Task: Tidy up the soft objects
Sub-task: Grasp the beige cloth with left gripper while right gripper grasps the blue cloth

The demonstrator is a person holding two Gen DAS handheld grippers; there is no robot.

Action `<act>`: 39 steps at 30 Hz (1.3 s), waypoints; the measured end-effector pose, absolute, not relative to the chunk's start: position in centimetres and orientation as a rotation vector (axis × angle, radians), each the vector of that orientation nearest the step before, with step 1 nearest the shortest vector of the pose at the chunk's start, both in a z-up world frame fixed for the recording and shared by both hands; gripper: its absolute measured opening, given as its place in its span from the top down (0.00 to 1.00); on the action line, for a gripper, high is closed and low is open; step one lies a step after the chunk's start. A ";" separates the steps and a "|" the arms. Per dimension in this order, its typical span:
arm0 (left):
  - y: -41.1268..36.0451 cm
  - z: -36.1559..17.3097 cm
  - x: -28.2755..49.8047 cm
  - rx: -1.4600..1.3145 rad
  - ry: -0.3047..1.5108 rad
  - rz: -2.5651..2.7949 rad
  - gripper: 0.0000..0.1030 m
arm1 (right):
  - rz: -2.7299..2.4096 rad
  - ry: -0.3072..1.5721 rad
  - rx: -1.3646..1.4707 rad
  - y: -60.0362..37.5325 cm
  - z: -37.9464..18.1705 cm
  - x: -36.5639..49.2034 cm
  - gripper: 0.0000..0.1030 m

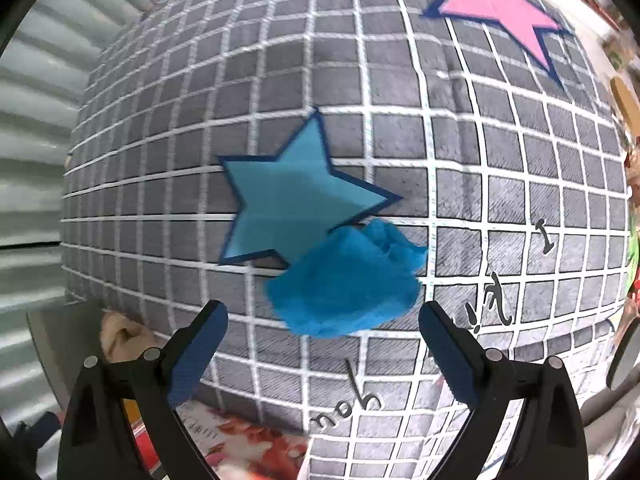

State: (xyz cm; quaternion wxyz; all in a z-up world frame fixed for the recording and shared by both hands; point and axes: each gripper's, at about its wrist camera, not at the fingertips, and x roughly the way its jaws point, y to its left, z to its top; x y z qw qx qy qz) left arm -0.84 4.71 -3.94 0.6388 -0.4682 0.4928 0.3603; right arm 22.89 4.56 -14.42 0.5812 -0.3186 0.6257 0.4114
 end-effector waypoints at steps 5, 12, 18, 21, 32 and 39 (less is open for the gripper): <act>7.9 -7.0 1.6 -1.153 1.152 0.920 0.00 | 0.972 1.507 -0.732 5.3 -17.2 23.4 0.08; 10.8 -13.1 1.7 -1.337 1.233 1.080 0.00 | 1.043 1.491 -0.806 5.4 -18.5 23.3 0.58; 11.9 -16.7 -0.1 -1.435 1.277 1.288 0.00 | 1.084 1.563 -0.707 2.5 -17.6 25.6 0.58; 12.1 -18.1 -0.5 -1.480 1.298 1.307 0.00 | 1.091 1.591 -0.672 0.8 -17.0 26.6 0.58; 13.6 -19.5 -0.7 -1.548 1.346 1.277 0.11 | 1.084 1.679 -0.532 -2.7 -14.2 27.4 0.58; 14.3 -17.9 -0.6 -1.434 1.372 1.289 0.77 | 1.081 1.681 -0.473 -3.6 -13.1 27.6 0.58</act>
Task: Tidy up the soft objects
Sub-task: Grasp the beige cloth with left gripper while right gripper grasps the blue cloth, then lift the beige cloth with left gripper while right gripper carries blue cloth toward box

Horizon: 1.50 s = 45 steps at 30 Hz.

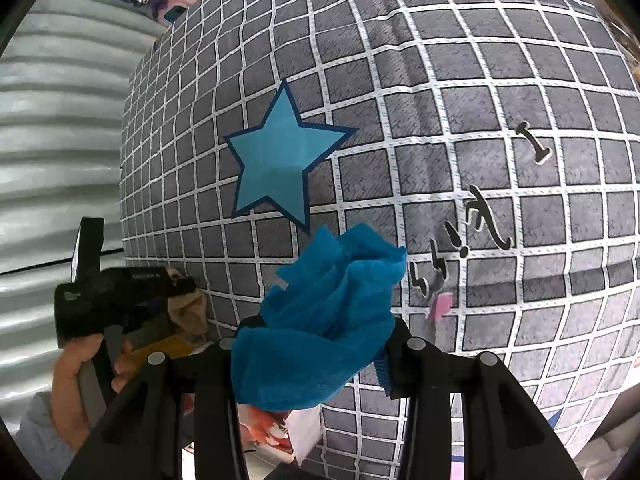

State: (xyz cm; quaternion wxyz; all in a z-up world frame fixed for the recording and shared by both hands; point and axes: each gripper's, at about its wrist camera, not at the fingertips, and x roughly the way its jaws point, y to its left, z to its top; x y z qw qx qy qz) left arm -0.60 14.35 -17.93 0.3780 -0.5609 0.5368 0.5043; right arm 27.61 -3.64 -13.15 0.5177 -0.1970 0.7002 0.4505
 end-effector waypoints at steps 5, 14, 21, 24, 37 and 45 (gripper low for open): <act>13.4 -16.7 -1.0 -1.373 1.338 1.205 0.89 | 1.052 1.689 -0.451 -5.1 -13.2 28.0 0.58; 10.5 -12.9 5.3 -1.119 1.312 1.061 0.90 | 1.008 1.698 -0.425 -7.1 -13.3 28.4 0.58; 8.5 -8.8 10.4 -0.981 1.292 0.914 0.90 | 0.997 1.669 -0.433 -8.6 -12.6 28.4 0.58; 6.8 -7.4 11.9 -0.936 1.292 0.859 0.90 | 1.002 1.643 -0.454 -9.2 -12.1 28.2 0.58; -1.5 -5.1 8.4 -0.735 1.290 0.679 0.90 | 1.008 1.598 -0.494 -11.5 -10.3 25.5 0.58; -3.3 -3.9 6.9 -0.687 1.275 0.619 0.90 | 0.992 1.587 -0.504 -12.7 -9.4 22.1 0.58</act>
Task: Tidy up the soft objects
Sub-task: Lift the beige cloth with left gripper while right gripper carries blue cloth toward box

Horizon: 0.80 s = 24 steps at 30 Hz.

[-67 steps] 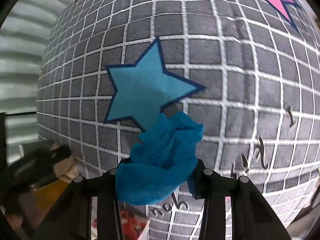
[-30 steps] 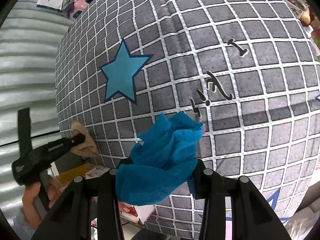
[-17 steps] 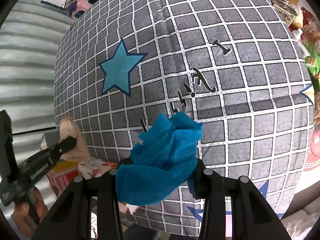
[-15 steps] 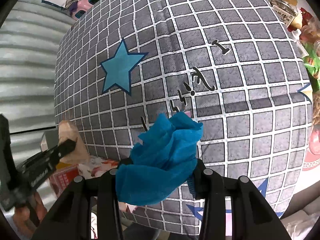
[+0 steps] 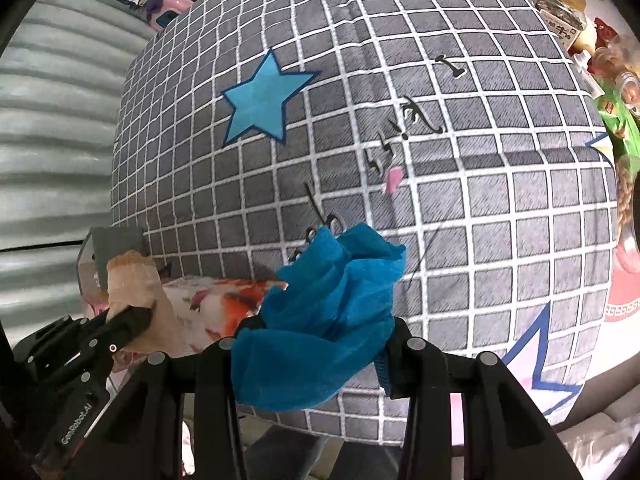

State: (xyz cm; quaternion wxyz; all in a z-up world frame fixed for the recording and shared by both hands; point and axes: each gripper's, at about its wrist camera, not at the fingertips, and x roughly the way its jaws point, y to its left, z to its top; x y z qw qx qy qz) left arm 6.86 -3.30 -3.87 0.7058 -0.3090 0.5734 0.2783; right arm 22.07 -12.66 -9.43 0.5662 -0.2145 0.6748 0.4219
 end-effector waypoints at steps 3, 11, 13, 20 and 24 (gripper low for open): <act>-3.5 -3.0 6.0 -0.680 1.249 0.611 0.90 | 0.998 1.568 -0.515 -12.8 -8.6 20.5 0.58; -3.1 -0.2 2.2 -0.672 1.164 0.639 0.90 | 1.057 1.481 -0.542 -11.3 -5.0 15.7 0.58; -2.8 0.6 1.1 -0.671 1.140 0.653 0.90 | 1.080 1.453 -0.553 -10.6 -3.9 14.3 0.58; -2.0 3.1 -3.4 -0.692 1.052 0.709 0.90 | 1.162 1.374 -0.606 -8.2 -0.8 9.6 0.58; -1.5 4.2 -5.9 -0.710 1.015 0.748 0.90 | 1.205 1.325 -0.633 -7.1 0.9 7.2 0.58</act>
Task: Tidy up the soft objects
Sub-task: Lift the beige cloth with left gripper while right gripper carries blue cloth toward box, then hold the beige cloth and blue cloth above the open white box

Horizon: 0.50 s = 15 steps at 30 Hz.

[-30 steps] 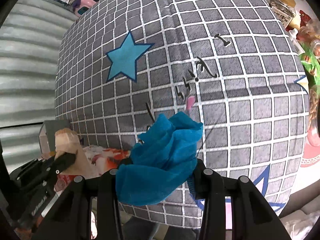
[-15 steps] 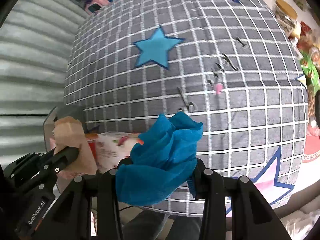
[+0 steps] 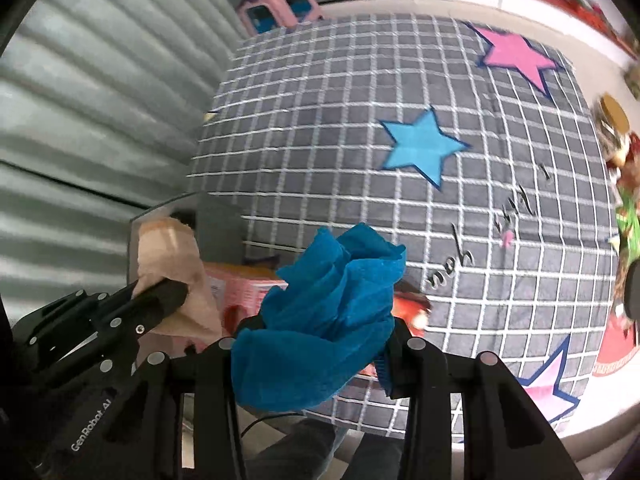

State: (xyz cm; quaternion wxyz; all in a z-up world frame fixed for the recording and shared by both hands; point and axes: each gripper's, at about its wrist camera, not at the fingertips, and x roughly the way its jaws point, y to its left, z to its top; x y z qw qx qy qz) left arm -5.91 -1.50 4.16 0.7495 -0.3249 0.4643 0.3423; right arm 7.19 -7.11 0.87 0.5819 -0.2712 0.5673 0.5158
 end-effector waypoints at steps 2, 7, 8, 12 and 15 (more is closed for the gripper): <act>-1.3 4.8 -7.2 -0.717 0.992 0.766 0.90 | 1.232 1.301 -0.653 -6.6 1.6 5.9 0.58; -0.7 5.9 -10.1 -0.739 0.940 0.818 0.90 | 1.284 1.248 -0.707 -5.5 3.1 3.1 0.58; -0.6 6.0 -10.9 -0.746 0.929 0.834 0.90 | 1.297 1.237 -0.719 -5.2 3.3 2.4 0.58; -0.1 6.2 -13.5 -0.776 0.905 0.889 0.90 | 1.345 1.204 -0.771 -4.3 3.9 -0.3 0.58; 0.0 6.1 -15.6 -0.800 0.888 0.929 0.90 | 1.382 1.181 -0.806 -3.7 4.2 -2.3 0.58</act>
